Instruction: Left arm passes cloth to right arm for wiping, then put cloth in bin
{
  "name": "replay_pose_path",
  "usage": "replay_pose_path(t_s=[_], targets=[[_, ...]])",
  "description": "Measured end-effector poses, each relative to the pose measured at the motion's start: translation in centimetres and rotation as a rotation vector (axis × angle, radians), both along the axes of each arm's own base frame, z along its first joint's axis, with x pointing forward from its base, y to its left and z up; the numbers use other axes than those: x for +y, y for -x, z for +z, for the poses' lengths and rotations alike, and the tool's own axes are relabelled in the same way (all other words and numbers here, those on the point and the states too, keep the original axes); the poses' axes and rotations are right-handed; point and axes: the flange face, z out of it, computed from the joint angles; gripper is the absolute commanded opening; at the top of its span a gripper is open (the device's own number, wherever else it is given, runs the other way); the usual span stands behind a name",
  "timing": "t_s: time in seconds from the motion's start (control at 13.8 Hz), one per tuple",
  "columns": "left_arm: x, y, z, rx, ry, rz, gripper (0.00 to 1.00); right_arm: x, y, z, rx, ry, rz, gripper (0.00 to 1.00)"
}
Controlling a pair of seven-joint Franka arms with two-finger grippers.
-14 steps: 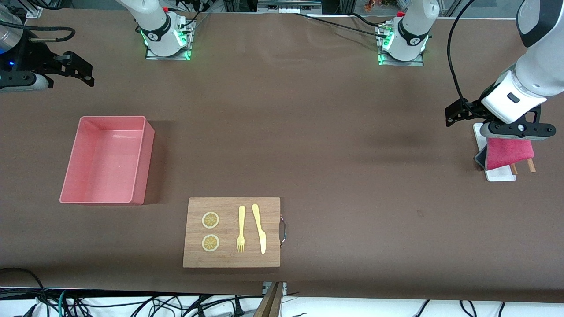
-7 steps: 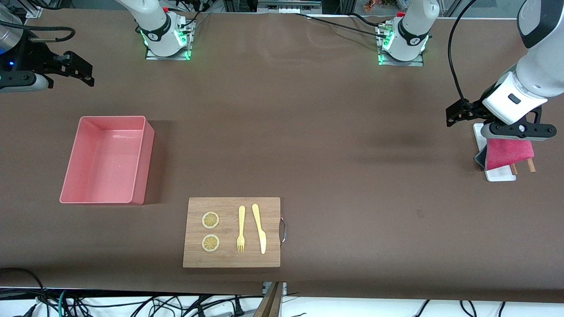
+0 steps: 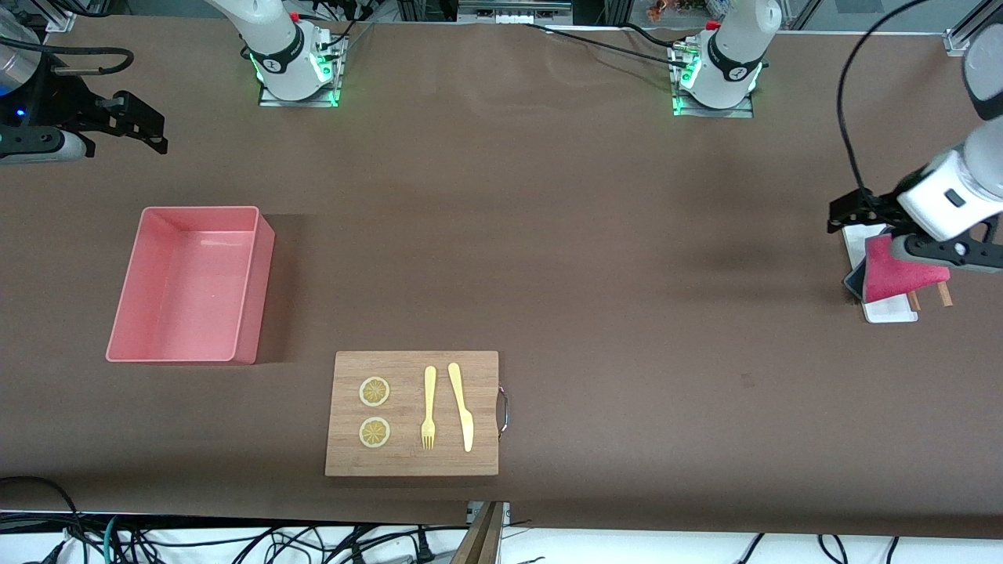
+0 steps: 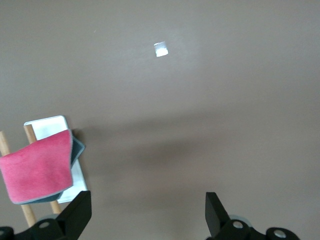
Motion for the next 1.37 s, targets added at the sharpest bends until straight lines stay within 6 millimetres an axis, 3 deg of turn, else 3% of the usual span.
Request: replay_pose_path(t_s=[0.22,0.51,0.72,1.01,1.37], targets=[[8.4,0.1,-2.9,0.036,0.033,-0.037,1.00,0.0,0.0,0.0,0.000,0.000,0.000,1.00],[20.7,1.4,-4.9,0.020,0.102,-0.266,1.00,0.0,0.0,0.0,-0.001,0.000,0.000,1.00],[27.3,1.9,-8.3,0.010,0.151,-0.442,1.00,0.0,0.0,0.0,-0.001,0.000,0.000,1.00],[31.2,1.6,-12.5,-0.012,0.192,-0.671,1.00,0.0,0.0,0.0,-0.001,0.000,0.000,1.00],[33.1,1.9,-18.3,-0.024,0.312,-1.130,1.00,0.0,0.0,0.0,-0.001,0.000,0.000,1.00]])
